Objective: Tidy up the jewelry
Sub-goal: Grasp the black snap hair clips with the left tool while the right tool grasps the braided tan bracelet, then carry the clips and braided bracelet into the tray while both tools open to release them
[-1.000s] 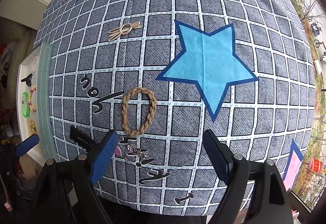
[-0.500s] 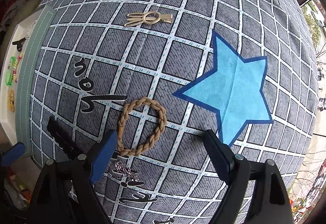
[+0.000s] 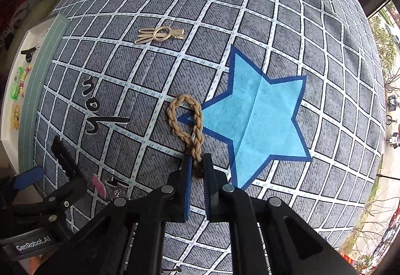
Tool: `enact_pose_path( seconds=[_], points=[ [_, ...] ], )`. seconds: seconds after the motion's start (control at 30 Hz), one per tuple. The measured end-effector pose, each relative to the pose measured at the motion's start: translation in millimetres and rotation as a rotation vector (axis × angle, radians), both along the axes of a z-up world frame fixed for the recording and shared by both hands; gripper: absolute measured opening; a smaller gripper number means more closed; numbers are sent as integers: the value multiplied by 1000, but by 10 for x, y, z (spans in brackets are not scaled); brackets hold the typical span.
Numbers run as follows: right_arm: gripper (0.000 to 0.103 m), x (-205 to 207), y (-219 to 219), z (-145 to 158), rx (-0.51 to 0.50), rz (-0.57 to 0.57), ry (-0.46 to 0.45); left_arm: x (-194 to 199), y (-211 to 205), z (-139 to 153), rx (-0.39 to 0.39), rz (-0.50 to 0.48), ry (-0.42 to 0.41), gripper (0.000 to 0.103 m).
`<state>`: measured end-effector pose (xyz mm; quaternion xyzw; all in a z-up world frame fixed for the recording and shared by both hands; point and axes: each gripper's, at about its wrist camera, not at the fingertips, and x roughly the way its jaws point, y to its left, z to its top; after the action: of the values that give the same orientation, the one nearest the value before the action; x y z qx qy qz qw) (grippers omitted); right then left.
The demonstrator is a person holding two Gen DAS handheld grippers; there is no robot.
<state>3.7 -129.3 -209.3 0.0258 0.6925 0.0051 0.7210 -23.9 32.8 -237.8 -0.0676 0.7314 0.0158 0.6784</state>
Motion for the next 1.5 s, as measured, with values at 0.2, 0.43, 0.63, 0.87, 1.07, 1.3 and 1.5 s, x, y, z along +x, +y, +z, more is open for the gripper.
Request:
enact_pose_path(
  seconds=[0.2,0.43,0.63,0.87,1.07,1.3,1.5],
  points=[
    [9,-51,-54,13,-2,13,-3,8,-28,-73,47,7,11,66],
    [7,-59,-159,31,50,-14,13,-68,-89,-27,11,-73,-33,49],
    [7,-89,-483,157,158,-78,19,-63,-91,293,15,-168,-73,49],
    [7,-147,-697,379,194,-97,14,-33,-227,663,25,-252,-141,49],
    [7,-209,-739,524,222,-120,0,51,-251,977,38,-284,-185,49],
    [7,-231,-721,735,227,-130,-37,165,-172,1208,40,-306,-228,49],
    [7,-157,-512,824,229,-125,-67,286,30,1283,33,-334,-266,49]
  ],
)
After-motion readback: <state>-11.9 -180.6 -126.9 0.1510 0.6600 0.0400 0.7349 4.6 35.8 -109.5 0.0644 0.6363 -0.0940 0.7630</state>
